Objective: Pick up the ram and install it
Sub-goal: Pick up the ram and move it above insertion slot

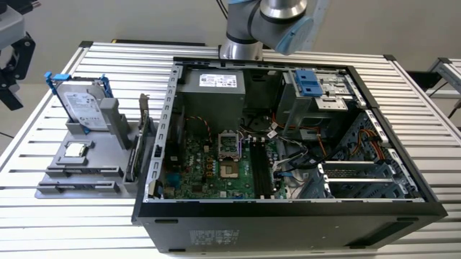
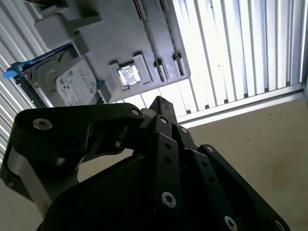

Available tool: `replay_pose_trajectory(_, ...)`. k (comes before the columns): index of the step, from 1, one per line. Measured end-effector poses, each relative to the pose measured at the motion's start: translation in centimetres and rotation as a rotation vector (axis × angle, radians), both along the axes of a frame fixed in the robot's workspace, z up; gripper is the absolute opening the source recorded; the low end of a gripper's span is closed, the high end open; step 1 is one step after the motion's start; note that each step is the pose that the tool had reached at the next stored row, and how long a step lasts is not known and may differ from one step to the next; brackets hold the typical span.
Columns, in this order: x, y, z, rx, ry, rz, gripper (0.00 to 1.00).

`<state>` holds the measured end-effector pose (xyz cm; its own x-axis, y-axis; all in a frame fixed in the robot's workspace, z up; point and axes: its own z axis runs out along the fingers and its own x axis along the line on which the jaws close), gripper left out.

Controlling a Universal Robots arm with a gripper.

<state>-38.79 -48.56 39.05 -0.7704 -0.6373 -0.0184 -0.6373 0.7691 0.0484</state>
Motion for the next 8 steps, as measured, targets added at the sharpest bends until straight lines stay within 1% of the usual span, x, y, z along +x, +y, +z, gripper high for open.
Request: replay_pose_trajectory(8, 0.00, 0.00, 0.00, 0.0000, 0.0000, 0.041, 0.00)
